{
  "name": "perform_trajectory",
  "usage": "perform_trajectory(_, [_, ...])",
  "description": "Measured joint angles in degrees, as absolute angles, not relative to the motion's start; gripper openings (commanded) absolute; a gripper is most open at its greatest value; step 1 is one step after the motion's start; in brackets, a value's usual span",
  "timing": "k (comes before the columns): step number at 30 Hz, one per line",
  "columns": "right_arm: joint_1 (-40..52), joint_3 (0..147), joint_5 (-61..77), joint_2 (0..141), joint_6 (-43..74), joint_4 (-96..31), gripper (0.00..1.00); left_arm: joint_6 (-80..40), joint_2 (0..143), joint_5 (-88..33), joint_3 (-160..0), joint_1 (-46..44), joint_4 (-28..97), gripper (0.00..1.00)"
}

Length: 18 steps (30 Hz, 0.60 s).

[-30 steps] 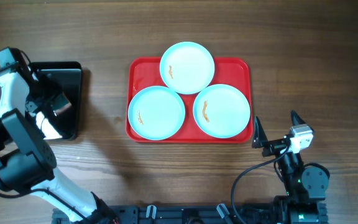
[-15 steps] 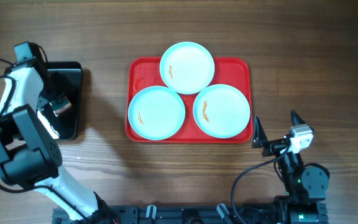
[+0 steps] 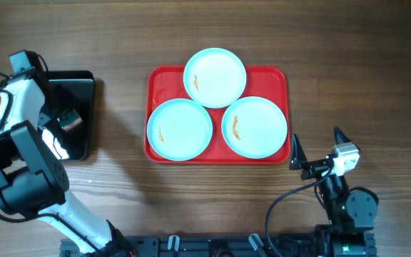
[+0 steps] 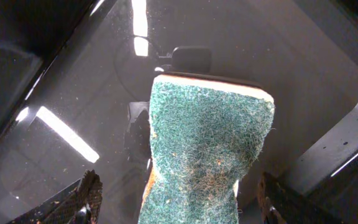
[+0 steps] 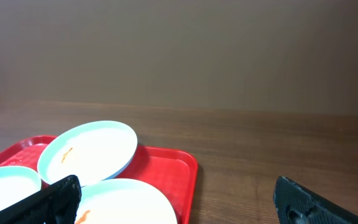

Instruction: Clean dirty plates on tray and stack at the side

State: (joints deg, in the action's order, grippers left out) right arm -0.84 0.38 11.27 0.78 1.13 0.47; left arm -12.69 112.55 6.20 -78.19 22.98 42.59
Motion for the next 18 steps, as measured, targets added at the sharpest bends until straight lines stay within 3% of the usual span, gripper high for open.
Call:
perform_trajectory(12, [-0.84, 0.38, 11.27, 0.78, 1.13, 0.47, 1.00, -12.69, 113.67, 5.50, -75.55, 22.98, 39.88, 0.76])
perform_trajectory(18, [-0.84, 0.38, 11.27, 0.78, 1.15, 0.47, 1.00, -12.73, 113.69, 5.50, -75.53, 22.98, 38.59, 0.66])
